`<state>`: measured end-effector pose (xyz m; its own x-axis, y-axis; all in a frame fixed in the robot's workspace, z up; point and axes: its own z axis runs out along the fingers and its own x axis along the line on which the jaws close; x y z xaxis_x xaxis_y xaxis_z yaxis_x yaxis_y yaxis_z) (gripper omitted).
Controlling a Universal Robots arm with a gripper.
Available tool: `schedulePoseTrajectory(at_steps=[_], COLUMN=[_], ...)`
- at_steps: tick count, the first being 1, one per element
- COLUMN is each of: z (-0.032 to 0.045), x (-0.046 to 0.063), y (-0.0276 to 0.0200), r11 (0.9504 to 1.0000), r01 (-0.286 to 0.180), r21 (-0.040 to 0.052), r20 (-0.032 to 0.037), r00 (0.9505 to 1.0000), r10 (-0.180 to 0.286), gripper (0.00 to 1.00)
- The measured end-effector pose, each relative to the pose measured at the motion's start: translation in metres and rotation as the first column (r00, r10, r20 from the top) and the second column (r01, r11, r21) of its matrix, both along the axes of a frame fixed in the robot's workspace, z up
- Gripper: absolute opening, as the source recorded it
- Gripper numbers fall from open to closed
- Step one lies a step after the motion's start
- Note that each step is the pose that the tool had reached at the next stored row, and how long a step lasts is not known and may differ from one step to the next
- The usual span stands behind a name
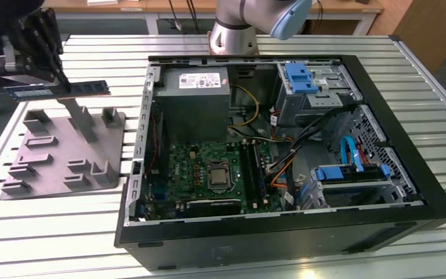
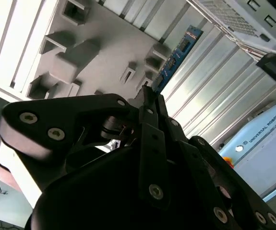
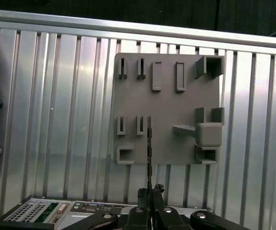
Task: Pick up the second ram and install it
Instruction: 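Pick up the second ram and move it above second insertion slot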
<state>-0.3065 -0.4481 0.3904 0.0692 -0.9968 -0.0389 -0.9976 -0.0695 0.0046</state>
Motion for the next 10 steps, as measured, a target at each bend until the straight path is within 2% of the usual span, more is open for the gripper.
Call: schedulePoseTrajectory(at_steps=[10], z=[-0.0009], x=[0.040], y=[0.0000], r11=[1.0000], r01=[0.000], r21=[0.0000], r20=[-0.0003], r00=[1.0000], r10=[0.000], gripper=[0.14])
